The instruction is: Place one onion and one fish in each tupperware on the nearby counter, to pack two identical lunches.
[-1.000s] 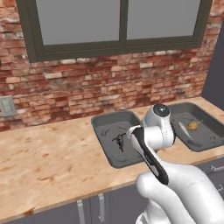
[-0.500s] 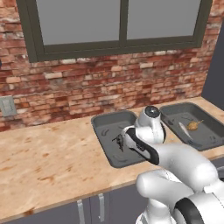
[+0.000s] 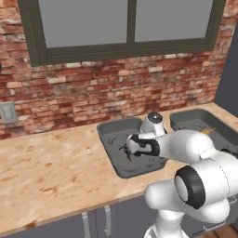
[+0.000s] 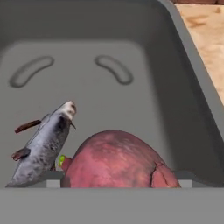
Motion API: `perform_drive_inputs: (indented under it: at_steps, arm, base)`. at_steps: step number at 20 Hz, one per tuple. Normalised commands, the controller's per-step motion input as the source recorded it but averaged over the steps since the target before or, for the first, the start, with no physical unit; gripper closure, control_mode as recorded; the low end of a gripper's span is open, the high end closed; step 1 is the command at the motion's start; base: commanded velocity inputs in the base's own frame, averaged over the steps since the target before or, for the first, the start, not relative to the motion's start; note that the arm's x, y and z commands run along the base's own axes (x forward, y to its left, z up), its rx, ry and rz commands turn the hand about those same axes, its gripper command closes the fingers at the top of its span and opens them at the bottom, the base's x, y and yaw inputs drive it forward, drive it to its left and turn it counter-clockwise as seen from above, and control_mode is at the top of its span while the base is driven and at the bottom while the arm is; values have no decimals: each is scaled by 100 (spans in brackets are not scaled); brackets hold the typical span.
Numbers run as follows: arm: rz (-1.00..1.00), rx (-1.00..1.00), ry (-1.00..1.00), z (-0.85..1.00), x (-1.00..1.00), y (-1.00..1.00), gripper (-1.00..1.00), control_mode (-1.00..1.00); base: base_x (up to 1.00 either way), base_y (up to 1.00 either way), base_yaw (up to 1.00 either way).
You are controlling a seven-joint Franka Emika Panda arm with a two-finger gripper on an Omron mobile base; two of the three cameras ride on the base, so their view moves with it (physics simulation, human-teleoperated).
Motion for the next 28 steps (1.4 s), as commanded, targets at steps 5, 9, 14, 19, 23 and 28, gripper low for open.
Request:
perform_drive_inputs:
  at_steps: [5,9,14,19,23,28]
  arm:
    - [-2,0,4,-28,36,4,100,-100]
    - [-2,0,3,-26,33,14,-100,-100]
    - [-3,0,0,-8,20,3,-100,-100]
    - [-3,0,0,33,-17,0,-100,-100]
    - [-3,0,0,55,-29,-1,-100,-100]
    - [-3,0,-1,62,-66,-9,-100,-100]
  base:
    - [0,0,0]
    - [0,0,0]
    - [0,0,0]
    - [0,0,0]
    - [0,0,0]
    - [0,0,0]
